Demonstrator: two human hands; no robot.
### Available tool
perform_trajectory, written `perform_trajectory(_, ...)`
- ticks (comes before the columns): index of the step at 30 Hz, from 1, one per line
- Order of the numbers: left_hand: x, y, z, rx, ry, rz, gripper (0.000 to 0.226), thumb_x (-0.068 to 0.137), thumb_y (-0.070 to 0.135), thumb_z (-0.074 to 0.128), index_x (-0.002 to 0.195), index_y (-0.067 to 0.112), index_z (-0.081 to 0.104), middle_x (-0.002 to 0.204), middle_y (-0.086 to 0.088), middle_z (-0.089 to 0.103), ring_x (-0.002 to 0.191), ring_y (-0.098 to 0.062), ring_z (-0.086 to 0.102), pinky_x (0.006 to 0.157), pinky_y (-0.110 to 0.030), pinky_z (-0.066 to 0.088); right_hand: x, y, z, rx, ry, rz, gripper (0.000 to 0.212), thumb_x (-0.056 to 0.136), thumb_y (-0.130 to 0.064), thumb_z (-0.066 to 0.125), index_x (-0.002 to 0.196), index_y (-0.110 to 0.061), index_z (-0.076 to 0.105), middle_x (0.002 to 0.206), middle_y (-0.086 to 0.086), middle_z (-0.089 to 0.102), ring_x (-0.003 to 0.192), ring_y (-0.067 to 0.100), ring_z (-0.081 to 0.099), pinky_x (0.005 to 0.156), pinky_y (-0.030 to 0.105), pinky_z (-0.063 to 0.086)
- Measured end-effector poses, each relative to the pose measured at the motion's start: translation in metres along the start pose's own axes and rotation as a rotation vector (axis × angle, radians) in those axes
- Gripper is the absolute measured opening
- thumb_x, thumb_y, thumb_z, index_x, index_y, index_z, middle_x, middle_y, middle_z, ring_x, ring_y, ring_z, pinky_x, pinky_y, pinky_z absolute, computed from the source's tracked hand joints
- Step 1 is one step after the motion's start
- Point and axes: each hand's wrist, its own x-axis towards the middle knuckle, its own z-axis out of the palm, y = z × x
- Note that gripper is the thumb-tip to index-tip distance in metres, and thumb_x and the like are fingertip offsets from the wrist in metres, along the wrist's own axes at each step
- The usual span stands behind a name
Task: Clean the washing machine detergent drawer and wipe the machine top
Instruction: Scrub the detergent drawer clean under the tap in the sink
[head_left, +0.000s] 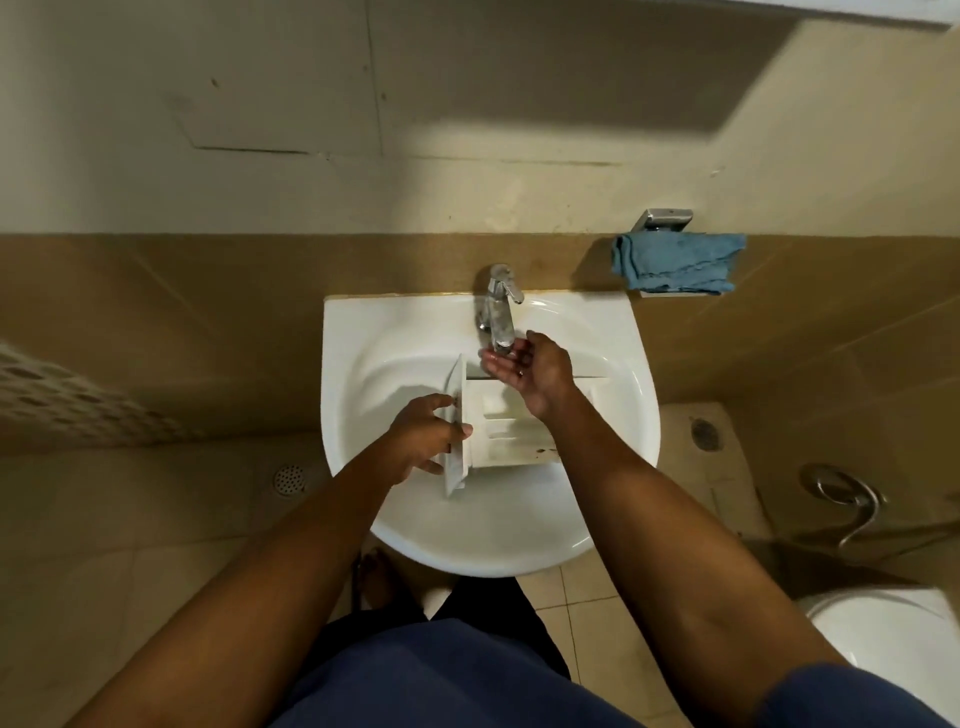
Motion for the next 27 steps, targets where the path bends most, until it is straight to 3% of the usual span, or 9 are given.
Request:
perform_trajectory(2, -0.001, 0.001, 0.0, 0.02, 0.003, -0.012, 0.072, 0.085, 0.023, 0.082, 0.149, 0.026, 0.048, 0.123, -0.01, 0.069, 0.101, -0.026, 0.072, 0.075, -0.045, 0.065, 0.008, 0.0, 0.006, 0.12, -0.093, 0.075, 0.036, 0.104, -0.013, 0.033, 0.093, 0.007, 0.062, 0.106, 0.032, 0.068, 0.113, 0.048, 0.066, 0.098, 0.051, 0.057)
perform_trajectory(4, -0.001, 0.002, 0.0, 0.027, 0.001, -0.029, 0.073, 0.086, 0.025, 0.083, 0.15, 0.027, 0.047, 0.121, -0.009, 0.07, 0.101, -0.026, 0.072, 0.079, -0.047, 0.064, 0.015, 0.001, 0.009, 0.202, -0.155, 0.151, 0.041, 0.1, -0.012, 0.032, 0.103, 0.015, 0.063, 0.104, 0.03, 0.068, 0.106, 0.044, 0.069, 0.09, 0.046, 0.061)
perform_trajectory(7, -0.002, 0.005, 0.001, 0.043, 0.009, -0.051, 0.07, 0.087, 0.024, 0.082, 0.149, 0.027, 0.049, 0.114, -0.007, 0.072, 0.098, -0.024, 0.073, 0.079, -0.046, 0.064, 0.025, 0.002, 0.01, 0.243, -0.178, 0.213, 0.042, 0.096, -0.012, 0.034, 0.105, 0.016, 0.064, 0.11, 0.032, 0.068, 0.102, 0.045, 0.07, 0.082, 0.047, 0.063)
perform_trajectory(13, -0.005, 0.006, 0.004, -0.008, 0.035, -0.097, 0.065, 0.089, 0.021, 0.081, 0.147, 0.029, 0.053, 0.11, -0.009, 0.074, 0.098, -0.027, 0.073, 0.074, -0.044, 0.064, 0.044, -0.006, 0.009, 0.225, -0.228, 0.298, 0.046, 0.097, -0.013, 0.03, 0.109, 0.017, 0.062, 0.111, 0.034, 0.069, 0.098, 0.047, 0.072, 0.086, 0.054, 0.06)
perform_trajectory(16, -0.007, 0.004, 0.007, -0.05, 0.058, -0.109, 0.062, 0.09, 0.019, 0.08, 0.145, 0.029, 0.055, 0.111, -0.011, 0.074, 0.102, -0.03, 0.072, 0.075, -0.045, 0.064, 0.046, -0.013, 0.009, 0.187, -0.26, 0.319, 0.041, 0.088, -0.011, 0.037, 0.106, 0.015, 0.063, 0.114, 0.034, 0.068, 0.096, 0.046, 0.073, 0.085, 0.054, 0.061)
perform_trajectory(19, -0.009, 0.003, 0.01, -0.088, 0.069, -0.097, 0.058, 0.091, 0.019, 0.078, 0.145, 0.028, 0.056, 0.111, -0.012, 0.074, 0.102, -0.031, 0.072, 0.074, -0.043, 0.064, 0.036, -0.018, 0.003, 0.079, -0.263, 0.334, 0.041, 0.08, -0.009, 0.041, 0.103, 0.015, 0.064, 0.106, 0.033, 0.071, 0.089, 0.045, 0.075, 0.074, 0.05, 0.065)
perform_trajectory(23, -0.012, 0.001, 0.01, -0.1, 0.065, -0.082, 0.057, 0.092, 0.018, 0.077, 0.145, 0.027, 0.056, 0.11, -0.012, 0.073, 0.101, -0.03, 0.072, 0.072, -0.043, 0.064, 0.015, -0.017, -0.019, -0.084, -0.259, 0.374, 0.041, 0.089, -0.004, 0.036, 0.091, 0.017, 0.071, 0.102, 0.032, 0.073, 0.088, 0.042, 0.076, 0.075, 0.045, 0.065)
perform_trajectory(27, -0.01, 0.002, 0.005, -0.075, 0.025, -0.062, 0.059, 0.091, 0.019, 0.079, 0.144, 0.025, 0.056, 0.11, -0.011, 0.072, 0.096, -0.028, 0.072, 0.074, -0.046, 0.065, 0.001, -0.015, -0.03, -0.246, -0.207, 0.315, 0.043, 0.098, -0.009, 0.032, 0.101, 0.017, 0.066, 0.103, 0.033, 0.073, 0.091, 0.042, 0.076, 0.08, 0.043, 0.065)
